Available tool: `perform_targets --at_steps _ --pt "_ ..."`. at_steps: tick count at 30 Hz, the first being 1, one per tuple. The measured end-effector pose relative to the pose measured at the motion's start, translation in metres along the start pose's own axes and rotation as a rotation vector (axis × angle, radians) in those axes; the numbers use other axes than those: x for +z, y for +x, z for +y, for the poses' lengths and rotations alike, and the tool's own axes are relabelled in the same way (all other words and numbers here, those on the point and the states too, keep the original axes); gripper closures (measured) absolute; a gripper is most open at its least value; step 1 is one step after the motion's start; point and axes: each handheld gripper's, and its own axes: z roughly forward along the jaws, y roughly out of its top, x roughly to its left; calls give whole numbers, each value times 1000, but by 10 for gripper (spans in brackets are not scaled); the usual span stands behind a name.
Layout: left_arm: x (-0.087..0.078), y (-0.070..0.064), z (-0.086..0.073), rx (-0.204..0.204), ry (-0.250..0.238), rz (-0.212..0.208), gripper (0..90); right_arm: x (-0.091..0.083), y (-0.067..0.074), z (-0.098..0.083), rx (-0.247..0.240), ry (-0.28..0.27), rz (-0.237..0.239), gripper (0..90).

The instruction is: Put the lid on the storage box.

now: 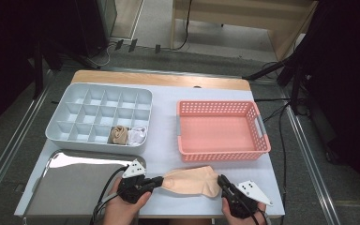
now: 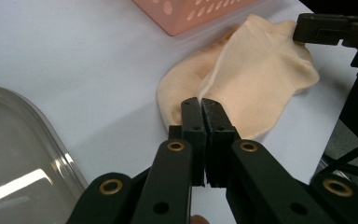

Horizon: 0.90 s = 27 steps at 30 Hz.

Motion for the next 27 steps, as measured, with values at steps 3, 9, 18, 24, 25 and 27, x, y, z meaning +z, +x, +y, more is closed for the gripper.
perform_targets --at_steps 3,9,18,24,25,27 --pt "1 1 0 -4 -4 2 894 2 -4 -1 5 -7 15 823" --pt "3 0 -1 11 9 8 900 -3 -11 0 41 -24 31 828" --pt "4 1 -1 -2 5 7 896 8 -8 0 -7 -6 7 834" --pt "1 2 0 -15 -8 14 709 1 -17 -1 78 -14 62 731" --pt "1 3 1 -23 -6 19 669 1 -17 -1 88 -9 65 701" --pt "3 4 0 -24 3 30 643 0 -17 -4 101 3 59 658"
